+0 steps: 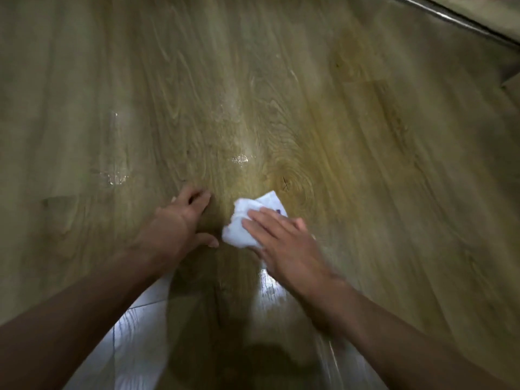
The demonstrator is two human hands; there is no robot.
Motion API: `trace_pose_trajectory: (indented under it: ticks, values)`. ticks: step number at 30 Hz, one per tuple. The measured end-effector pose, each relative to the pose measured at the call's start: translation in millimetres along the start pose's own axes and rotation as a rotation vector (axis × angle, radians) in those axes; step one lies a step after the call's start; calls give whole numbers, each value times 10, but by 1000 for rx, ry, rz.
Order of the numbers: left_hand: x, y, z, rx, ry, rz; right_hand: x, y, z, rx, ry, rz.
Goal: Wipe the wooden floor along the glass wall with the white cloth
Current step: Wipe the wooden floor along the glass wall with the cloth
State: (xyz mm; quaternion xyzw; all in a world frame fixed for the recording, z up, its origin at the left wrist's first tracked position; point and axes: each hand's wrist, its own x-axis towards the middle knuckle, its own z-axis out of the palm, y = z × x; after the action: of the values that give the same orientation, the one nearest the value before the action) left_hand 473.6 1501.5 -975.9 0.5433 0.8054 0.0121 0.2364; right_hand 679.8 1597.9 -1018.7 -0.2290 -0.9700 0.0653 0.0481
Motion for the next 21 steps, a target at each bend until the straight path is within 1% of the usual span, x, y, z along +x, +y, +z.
trace_pose_trajectory:
  ticks: [1,2,3,5,6,7,9,12,13,14,15,18,19,20,21]
  values:
    - [8,40,-21,-3,-37,1,-65,147,-2,-23,28,8]
    - [27,81,-48,8,-75,-9,-37,226,-6,-14,64,60]
    - [58,127,-79,32,-116,-30,68,223,-11,13,88,150]
    - [123,265,-154,102,-217,-55,310,6,1,53,85,348]
    - [147,326,-202,139,-255,-61,393,-127,8,57,78,373]
    - [160,376,-241,173,-289,-66,405,-233,9,53,66,347]
    - [174,444,-288,232,-356,-73,173,-229,-50,55,-5,228]
    - [187,501,-302,253,-414,-104,-487,141,-159,49,-73,-52]
    - [203,508,-289,243,-427,-123,-650,339,-189,40,-89,-93]
    - [226,511,-275,238,-435,-138,-741,553,-214,47,-83,-50]
    - [238,503,-261,240,-437,-144,-742,717,-252,86,-63,67]
    - [189,473,-227,229,-403,-147,-234,875,-224,121,65,564]
    - [158,469,-231,240,-366,-135,-26,797,-197,116,65,641]
    - [126,476,-241,268,-318,-109,129,665,-165,119,46,636]
    - [102,501,-245,289,-264,-60,201,504,-151,137,26,585]
